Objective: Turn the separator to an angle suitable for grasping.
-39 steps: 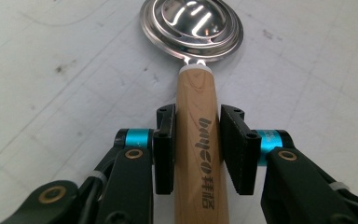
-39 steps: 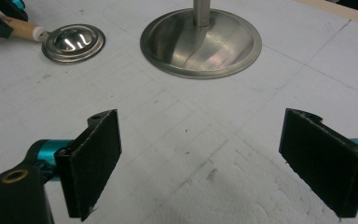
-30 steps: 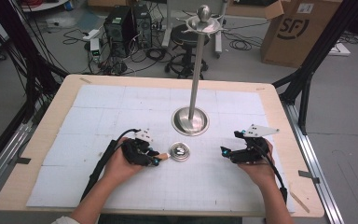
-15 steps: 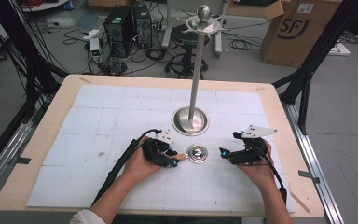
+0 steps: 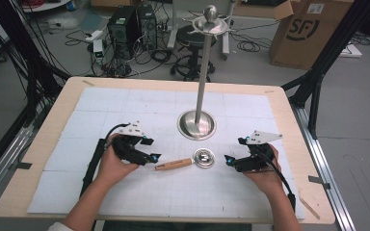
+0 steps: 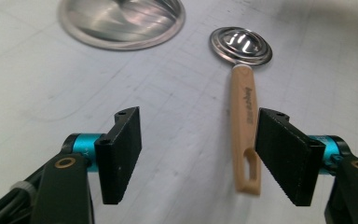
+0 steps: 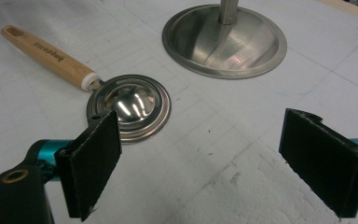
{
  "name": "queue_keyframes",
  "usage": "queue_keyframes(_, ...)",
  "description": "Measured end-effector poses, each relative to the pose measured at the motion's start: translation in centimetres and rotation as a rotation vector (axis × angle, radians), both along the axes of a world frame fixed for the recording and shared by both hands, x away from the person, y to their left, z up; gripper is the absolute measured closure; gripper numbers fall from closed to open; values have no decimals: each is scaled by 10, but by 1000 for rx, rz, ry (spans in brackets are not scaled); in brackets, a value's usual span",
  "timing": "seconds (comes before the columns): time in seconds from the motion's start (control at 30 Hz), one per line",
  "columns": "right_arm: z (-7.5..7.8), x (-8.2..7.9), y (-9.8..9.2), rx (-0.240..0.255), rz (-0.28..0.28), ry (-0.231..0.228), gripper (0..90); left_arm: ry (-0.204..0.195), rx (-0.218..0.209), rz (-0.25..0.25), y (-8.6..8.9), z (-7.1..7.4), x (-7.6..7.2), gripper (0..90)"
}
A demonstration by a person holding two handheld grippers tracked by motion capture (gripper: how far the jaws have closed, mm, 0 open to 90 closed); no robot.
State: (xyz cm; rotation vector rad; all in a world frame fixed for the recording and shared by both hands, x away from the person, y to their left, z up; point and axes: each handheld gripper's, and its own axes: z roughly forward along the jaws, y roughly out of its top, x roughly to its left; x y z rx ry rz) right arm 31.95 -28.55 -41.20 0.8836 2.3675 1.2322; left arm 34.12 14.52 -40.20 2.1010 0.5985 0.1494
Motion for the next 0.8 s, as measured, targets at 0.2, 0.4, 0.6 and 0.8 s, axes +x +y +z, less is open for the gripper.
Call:
queue_keyframes(0.2,6,-1,6,1,26,-11,114,-56,-62,78,37,2,1,188)
queue_keyframes(0.4,9,-1,13,-3,49,-11,114,-82,-91,111,47,2,2,131)
queue_keyframes(0.6,13,0,24,-19,94,-12,114,-90,-118,110,54,2,3,59)
queue_keyframes(0.8,16,6,36,-43,125,-4,114,-89,-123,97,60,1,3,56)
